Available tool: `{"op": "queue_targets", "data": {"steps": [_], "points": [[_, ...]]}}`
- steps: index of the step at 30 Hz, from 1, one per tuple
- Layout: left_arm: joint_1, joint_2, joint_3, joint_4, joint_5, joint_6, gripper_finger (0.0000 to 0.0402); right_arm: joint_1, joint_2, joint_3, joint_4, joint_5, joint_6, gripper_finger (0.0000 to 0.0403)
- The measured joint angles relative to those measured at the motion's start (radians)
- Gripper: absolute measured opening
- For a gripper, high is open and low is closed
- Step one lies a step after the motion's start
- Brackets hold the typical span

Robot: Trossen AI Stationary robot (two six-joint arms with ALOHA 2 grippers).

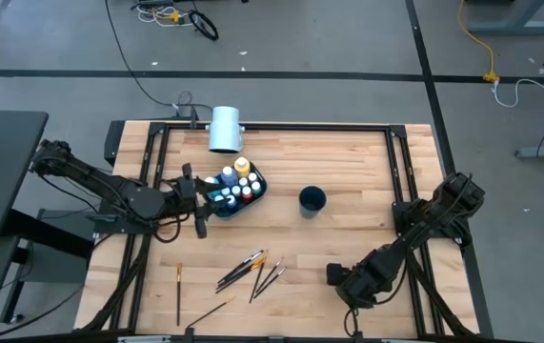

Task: Pick & Place Paint Supplies
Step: Put the silver paint brush into the blue cup

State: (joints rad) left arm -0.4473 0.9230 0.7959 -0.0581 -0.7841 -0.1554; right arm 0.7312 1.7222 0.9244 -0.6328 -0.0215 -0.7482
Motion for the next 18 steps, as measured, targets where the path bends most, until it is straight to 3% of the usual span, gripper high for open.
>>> {"op": "queue_targets", "data": {"steps": [10,15,18], "points": [[0.0,0.052,0.0,0.003,0.016,-0.01,0.0171,-0.004,0.002,-0.001,0.004,0.009,0.006,0.0014],[0.0,0.093,0.0,0.007,0.016,-0.05,0.0171,-0.002,-0.011,-0.003,0.002,0.051,0.009,0.0022],[0.0,0.118,0.0,0.005,0.022,-0.098,0.0171,-0.004,-0.037,-0.006,-0.006,0.143,0.008,0.0022]]}}
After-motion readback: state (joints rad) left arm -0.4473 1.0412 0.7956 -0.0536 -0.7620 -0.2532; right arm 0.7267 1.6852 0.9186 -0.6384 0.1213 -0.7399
